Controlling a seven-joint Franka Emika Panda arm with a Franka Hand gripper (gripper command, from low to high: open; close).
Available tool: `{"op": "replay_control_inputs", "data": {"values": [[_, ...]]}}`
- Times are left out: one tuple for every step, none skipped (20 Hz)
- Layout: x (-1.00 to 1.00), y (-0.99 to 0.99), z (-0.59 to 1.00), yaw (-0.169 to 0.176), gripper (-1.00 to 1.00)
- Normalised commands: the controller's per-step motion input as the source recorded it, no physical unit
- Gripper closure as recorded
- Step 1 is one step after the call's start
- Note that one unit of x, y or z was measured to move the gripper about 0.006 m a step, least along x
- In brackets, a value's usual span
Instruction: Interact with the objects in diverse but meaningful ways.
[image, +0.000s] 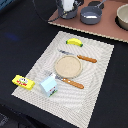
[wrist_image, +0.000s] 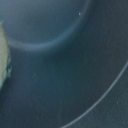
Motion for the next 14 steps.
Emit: {"op": "replay_control_inputs", "data": {"values": [[-0.24,-0.07,0.00,-0.027,-1.00],[-0.21,-0.07,0.00,-0.024,-1.00],[-0.20,-0.08,0.00,-0.021,1.00],[-0.19,-0.06,0.00,-0.021,1.00],[-0.15,-0.05,0.00,-0.019,1.00],[-0.15,-0.03,0.00,-0.020,1.00],[-0.16,-0.03,0.00,-0.021,1.00],[-0.17,-0.03,-0.01,-0.021,1.00],[-0.18,-0.03,-0.01,-0.020,1.00],[-0.19,-0.03,-0.02,-0.020,1.00],[-0.21,-0.04,-0.03,-0.020,1.00],[-0.21,-0.04,-0.04,-0.020,1.00],[-0.21,-0.03,-0.06,-0.021,1.00],[-0.22,-0.04,-0.07,-0.021,1.00]]}}
